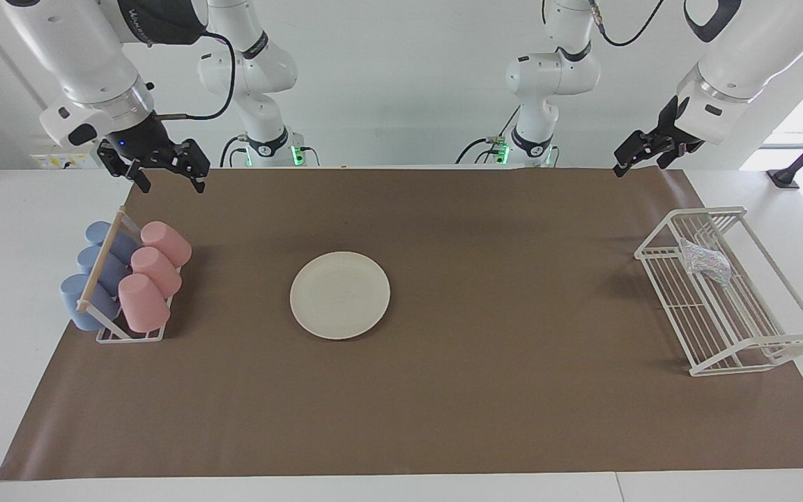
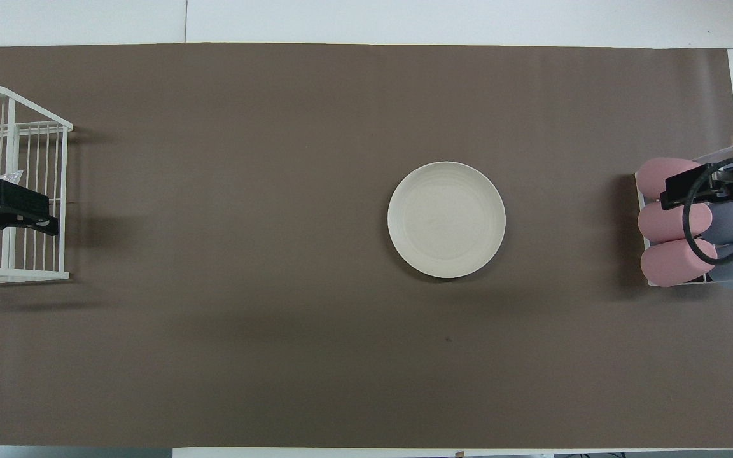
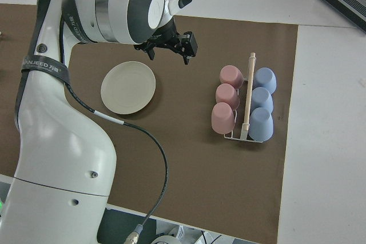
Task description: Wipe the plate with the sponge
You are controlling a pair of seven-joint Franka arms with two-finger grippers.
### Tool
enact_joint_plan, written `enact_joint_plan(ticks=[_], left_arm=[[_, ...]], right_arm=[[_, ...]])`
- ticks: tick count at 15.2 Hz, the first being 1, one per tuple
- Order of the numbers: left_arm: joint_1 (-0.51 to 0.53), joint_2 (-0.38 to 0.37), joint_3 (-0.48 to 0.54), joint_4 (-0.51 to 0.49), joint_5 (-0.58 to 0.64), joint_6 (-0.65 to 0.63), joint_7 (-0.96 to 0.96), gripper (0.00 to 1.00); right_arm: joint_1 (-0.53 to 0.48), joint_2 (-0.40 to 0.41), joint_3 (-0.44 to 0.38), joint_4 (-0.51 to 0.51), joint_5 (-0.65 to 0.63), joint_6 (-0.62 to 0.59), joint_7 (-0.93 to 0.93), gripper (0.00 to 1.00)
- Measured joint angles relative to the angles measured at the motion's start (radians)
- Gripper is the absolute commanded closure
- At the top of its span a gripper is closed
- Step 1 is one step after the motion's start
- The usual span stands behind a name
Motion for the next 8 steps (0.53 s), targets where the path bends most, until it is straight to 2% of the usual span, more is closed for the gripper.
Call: enact_joint_plan(ticks=[8], left_arm=[[-0.004, 0.002, 0.002, 0.006, 0.028, 0.027, 0.024, 0.00]], right_arm=[[0.000, 0.000, 0.000, 0.000, 0.000, 0.000, 0.000, 0.00]])
